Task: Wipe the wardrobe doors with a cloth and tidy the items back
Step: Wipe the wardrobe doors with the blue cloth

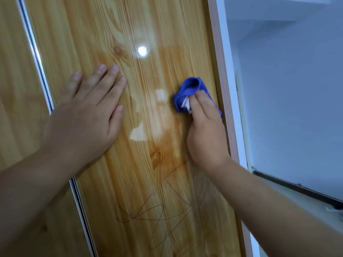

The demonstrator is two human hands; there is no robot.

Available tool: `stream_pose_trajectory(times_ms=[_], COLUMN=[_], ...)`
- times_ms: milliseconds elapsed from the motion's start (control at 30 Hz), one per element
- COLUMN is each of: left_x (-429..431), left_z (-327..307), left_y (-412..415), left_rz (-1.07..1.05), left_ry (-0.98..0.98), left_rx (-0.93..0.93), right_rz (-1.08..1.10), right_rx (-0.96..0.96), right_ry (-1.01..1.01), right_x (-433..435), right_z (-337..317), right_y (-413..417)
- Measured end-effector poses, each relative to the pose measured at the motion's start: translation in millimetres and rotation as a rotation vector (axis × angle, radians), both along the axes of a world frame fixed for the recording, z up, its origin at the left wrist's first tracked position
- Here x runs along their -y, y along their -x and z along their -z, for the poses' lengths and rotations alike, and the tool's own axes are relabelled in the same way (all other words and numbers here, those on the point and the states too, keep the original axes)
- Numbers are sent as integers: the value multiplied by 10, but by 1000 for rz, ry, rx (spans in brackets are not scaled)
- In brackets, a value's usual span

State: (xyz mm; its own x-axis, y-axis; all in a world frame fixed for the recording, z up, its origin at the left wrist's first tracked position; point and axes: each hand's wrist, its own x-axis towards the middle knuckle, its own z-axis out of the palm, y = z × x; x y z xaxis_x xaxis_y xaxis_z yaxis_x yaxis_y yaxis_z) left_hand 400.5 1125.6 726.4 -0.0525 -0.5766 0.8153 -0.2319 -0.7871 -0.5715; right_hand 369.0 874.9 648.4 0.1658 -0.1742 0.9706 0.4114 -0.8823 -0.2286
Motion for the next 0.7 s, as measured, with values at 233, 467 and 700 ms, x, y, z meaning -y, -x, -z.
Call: stream_pose_trajectory(times_ms=[233, 467, 700], left_x=[-5, -16, -2], left_z=[5, -2, 19], left_y=[-70, -90, -6], left_rz=[52, 38, 10], left_ry=[7, 2, 16], left_rx=[25, 34, -4], right_rz=[124, 111, 9], right_rx=[-254, -288, -225], right_ry=[196, 263, 177], right_x=[-660, -606, -255], right_z=[1780, 1632, 628], right_y=[276, 223, 116])
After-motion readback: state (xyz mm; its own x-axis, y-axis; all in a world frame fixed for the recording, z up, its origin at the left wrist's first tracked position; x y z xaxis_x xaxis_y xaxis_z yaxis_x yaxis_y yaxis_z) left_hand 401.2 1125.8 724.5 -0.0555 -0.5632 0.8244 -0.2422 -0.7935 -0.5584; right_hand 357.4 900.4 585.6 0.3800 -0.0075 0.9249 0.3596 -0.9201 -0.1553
